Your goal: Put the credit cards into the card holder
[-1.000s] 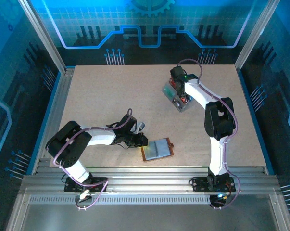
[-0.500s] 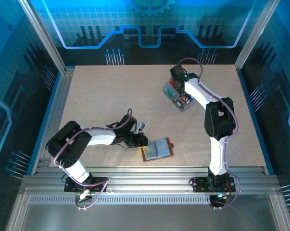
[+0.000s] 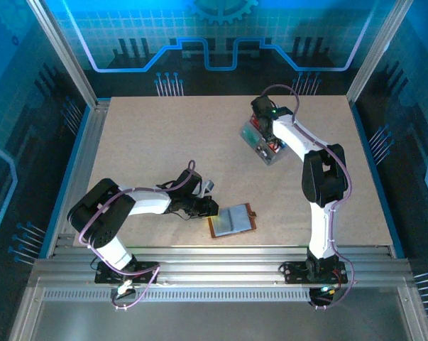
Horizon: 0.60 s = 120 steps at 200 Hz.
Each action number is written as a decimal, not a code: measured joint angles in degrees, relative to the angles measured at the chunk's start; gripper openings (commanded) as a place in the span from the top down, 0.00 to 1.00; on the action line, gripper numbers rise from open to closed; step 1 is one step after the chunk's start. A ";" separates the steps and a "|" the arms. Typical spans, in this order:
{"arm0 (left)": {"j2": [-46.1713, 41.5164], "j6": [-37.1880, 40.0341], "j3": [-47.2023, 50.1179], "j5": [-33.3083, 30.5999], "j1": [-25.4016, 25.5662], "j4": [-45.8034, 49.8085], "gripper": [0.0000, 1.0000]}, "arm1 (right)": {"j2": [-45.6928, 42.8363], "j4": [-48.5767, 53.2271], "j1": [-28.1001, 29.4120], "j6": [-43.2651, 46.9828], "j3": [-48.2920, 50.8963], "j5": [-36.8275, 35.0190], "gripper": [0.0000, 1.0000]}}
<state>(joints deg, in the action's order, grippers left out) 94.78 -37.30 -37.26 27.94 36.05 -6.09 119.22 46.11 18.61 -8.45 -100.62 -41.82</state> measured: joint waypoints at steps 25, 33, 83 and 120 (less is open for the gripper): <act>0.00 0.00 0.00 0.00 0.00 0.02 0.84 | 0.00 0.35 0.00 0.37 -0.15 0.00 0.82; 0.00 0.00 0.00 0.00 0.00 0.02 0.84 | 0.00 0.55 0.00 0.46 -0.33 0.00 0.84; 0.00 0.00 0.00 0.00 0.00 0.00 0.84 | 0.00 1.09 0.04 1.03 -1.29 0.00 0.88; 0.00 0.00 0.00 0.02 0.00 0.00 0.84 | 0.00 1.90 0.20 1.27 -1.64 0.13 0.91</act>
<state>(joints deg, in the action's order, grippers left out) 94.78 -37.30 -37.26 27.97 36.05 -6.09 119.22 48.01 18.81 -7.18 -102.26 -41.69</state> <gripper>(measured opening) 0.158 0.094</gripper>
